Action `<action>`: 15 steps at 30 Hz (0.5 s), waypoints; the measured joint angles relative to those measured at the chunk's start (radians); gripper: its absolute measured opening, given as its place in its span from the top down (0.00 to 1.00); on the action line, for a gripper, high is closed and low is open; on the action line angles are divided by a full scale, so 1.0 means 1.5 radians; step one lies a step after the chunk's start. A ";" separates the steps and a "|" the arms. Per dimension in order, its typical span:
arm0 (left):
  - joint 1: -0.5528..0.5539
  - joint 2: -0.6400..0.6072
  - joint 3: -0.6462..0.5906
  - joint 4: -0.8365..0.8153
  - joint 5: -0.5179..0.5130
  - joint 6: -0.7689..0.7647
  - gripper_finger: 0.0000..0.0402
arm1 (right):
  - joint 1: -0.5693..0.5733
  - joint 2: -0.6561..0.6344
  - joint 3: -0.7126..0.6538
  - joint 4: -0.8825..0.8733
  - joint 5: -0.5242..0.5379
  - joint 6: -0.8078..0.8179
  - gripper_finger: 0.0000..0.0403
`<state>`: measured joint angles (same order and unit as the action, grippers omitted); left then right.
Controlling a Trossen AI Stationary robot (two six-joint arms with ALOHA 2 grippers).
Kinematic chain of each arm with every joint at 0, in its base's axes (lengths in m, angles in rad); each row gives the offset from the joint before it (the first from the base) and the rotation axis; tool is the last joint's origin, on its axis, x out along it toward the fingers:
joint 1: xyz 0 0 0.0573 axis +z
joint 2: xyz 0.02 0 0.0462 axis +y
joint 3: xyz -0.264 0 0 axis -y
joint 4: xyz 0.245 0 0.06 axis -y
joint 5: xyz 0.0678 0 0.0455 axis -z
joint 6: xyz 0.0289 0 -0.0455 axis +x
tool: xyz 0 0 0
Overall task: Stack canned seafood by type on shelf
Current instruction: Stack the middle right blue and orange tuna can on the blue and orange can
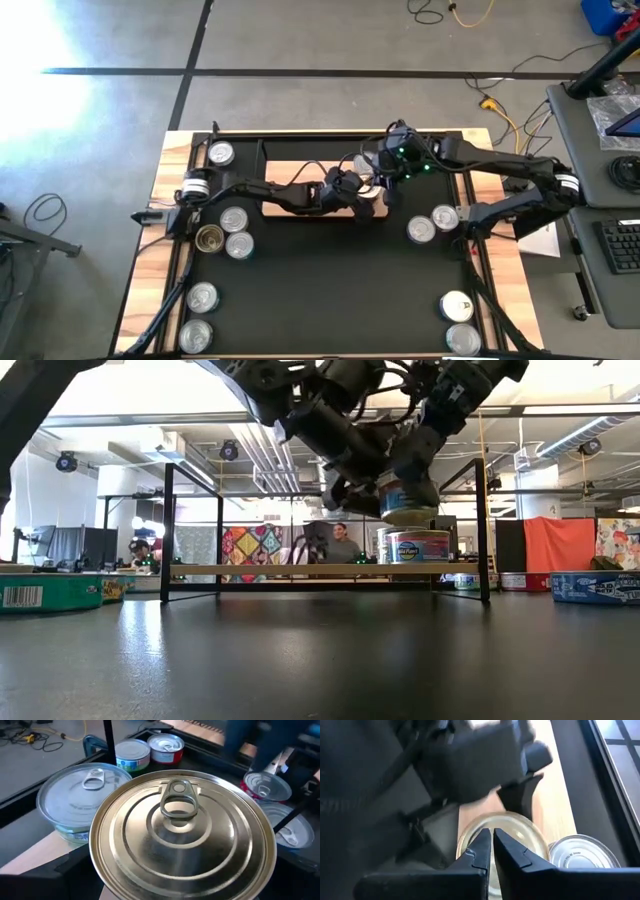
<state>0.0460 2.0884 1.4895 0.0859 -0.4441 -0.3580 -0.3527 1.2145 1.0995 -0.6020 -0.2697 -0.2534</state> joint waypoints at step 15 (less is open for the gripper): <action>0.000 0.042 0.032 -0.014 -0.023 -0.002 0.03 | -0.009 0.130 0.049 -0.094 0.077 -0.056 0.97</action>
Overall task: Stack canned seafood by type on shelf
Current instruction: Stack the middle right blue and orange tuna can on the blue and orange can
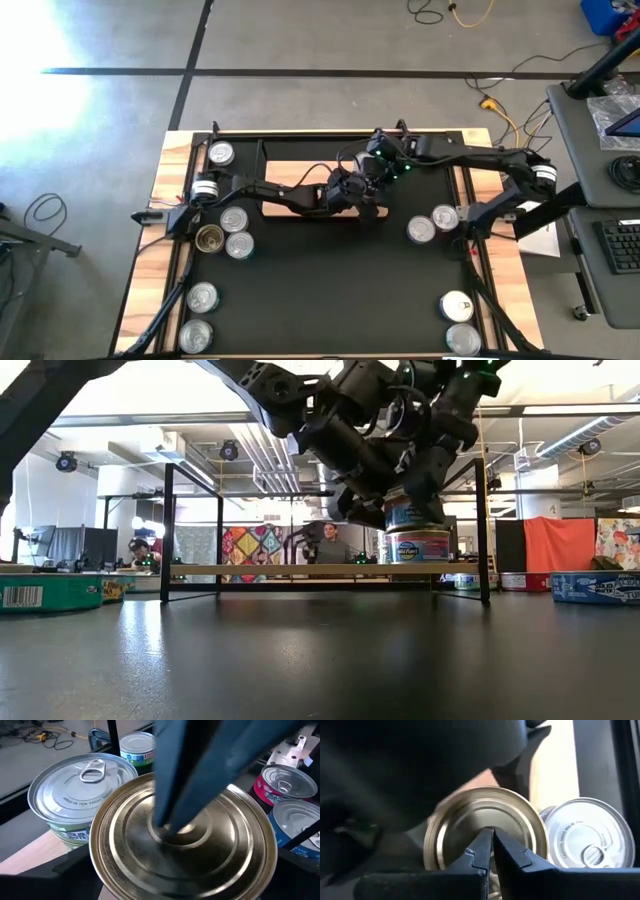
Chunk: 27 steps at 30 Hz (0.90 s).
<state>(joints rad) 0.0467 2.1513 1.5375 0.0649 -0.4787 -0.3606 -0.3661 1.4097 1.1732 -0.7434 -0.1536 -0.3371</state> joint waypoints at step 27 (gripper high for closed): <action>0.002 -0.019 0.000 -0.061 0.016 0.011 0.00 | -0.005 0.042 -0.002 -0.011 0.000 -0.015 0.97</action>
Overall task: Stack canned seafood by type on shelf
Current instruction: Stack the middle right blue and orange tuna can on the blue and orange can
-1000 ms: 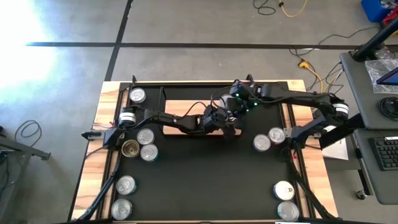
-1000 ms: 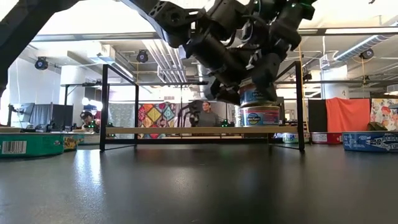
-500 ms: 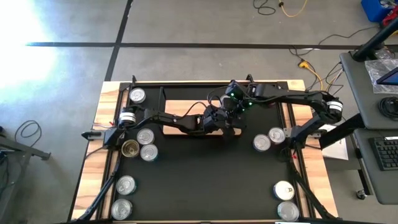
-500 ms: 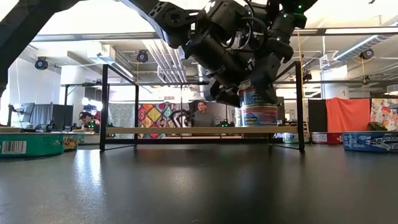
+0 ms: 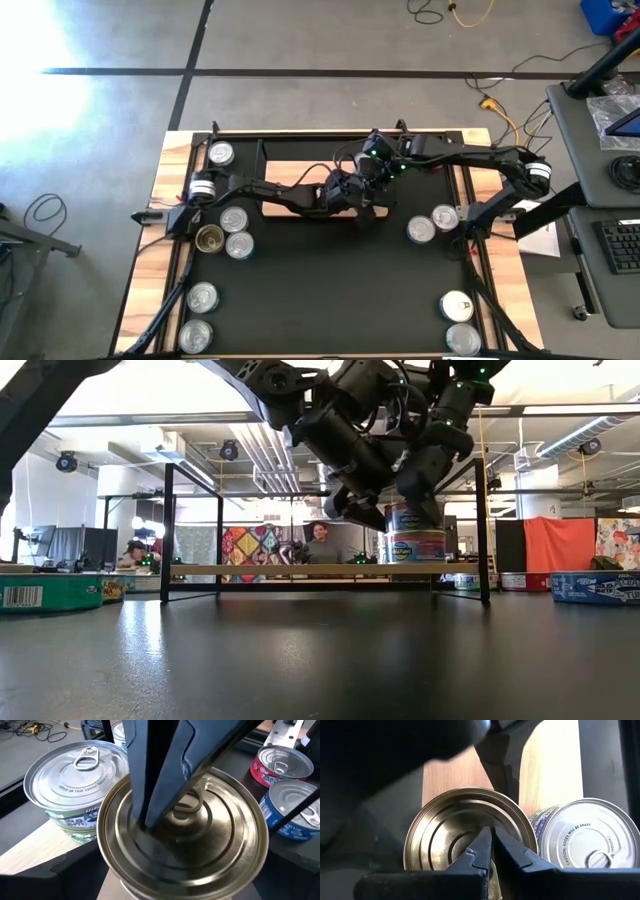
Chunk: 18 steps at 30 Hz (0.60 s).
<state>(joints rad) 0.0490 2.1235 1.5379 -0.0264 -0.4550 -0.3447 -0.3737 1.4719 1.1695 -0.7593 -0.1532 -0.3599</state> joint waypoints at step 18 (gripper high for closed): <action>-0.037 -0.061 0.043 -0.197 0.022 0.004 0.00 | 0.000 0.001 -0.004 -0.017 -0.003 0.001 0.97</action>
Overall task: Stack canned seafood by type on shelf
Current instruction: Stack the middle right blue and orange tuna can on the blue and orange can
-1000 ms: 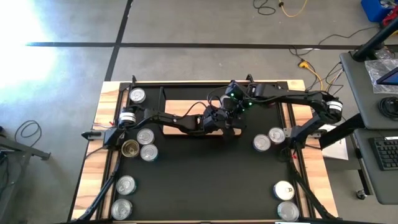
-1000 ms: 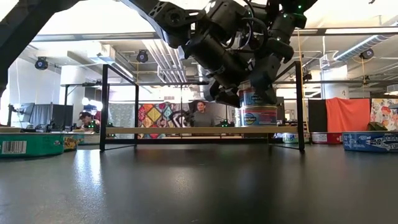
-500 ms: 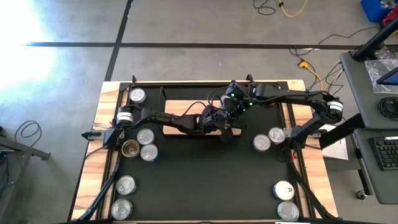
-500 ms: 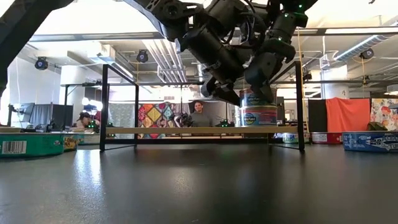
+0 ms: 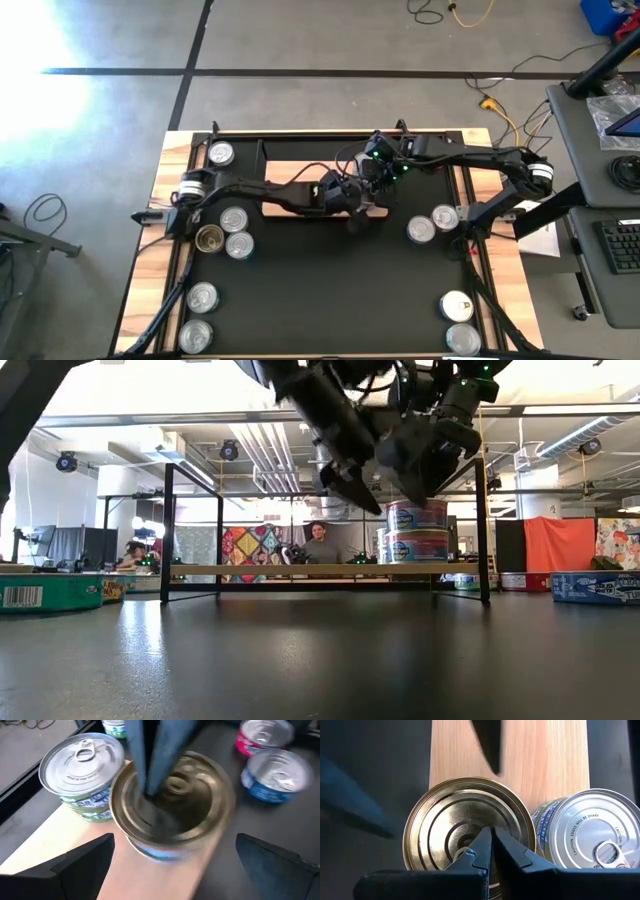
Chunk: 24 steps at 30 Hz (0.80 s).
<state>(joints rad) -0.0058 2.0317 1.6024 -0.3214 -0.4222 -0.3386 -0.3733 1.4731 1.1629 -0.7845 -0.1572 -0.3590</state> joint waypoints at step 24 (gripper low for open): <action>0.043 -0.042 -0.057 -0.096 -0.110 -0.045 0.10 | 0.005 -0.105 0.034 -0.002 0.024 -0.014 0.97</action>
<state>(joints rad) 0.0582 1.9687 1.5166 -0.4647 -0.5878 -0.4063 -0.3664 1.3158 1.2144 -0.7882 -0.1205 -0.3800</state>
